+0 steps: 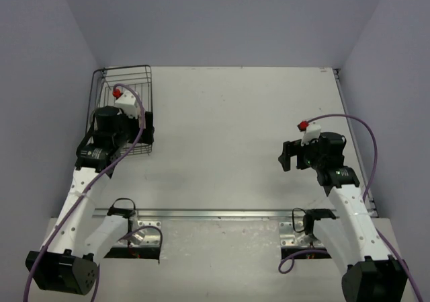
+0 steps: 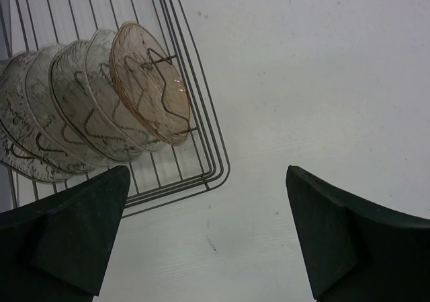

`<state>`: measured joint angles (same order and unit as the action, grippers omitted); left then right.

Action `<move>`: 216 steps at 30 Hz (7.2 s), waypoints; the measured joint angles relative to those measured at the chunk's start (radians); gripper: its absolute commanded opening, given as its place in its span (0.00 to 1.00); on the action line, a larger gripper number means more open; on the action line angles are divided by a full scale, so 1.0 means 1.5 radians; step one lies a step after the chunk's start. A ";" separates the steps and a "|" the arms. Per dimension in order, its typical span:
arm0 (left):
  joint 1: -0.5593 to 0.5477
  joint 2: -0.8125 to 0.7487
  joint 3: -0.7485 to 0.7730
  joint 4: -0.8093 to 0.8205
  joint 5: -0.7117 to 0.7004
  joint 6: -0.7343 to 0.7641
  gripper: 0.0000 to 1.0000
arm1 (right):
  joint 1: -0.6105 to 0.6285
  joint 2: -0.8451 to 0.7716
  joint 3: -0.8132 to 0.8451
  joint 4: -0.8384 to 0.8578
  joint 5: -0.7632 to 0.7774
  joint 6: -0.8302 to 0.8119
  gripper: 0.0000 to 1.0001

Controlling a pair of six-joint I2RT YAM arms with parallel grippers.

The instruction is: Unload the plates from the dish rack

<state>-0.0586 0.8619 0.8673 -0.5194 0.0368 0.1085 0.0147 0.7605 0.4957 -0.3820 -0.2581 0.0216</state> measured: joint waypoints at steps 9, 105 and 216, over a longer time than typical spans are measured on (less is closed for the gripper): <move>0.000 0.059 0.051 -0.011 -0.082 0.010 0.87 | 0.000 -0.001 0.000 0.005 0.004 0.000 0.99; -0.155 0.483 0.540 -0.152 -0.410 0.200 0.00 | 0.000 -0.045 -0.036 0.040 -0.038 -0.002 0.99; -0.004 0.471 0.395 -0.151 -0.257 -0.084 0.47 | -0.186 0.774 0.863 -0.294 -0.142 -0.044 0.60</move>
<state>-0.0639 1.5679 1.4597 -0.7457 -0.3493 -0.0180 -0.2643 1.9215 1.7906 -0.8230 -0.4716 -0.0448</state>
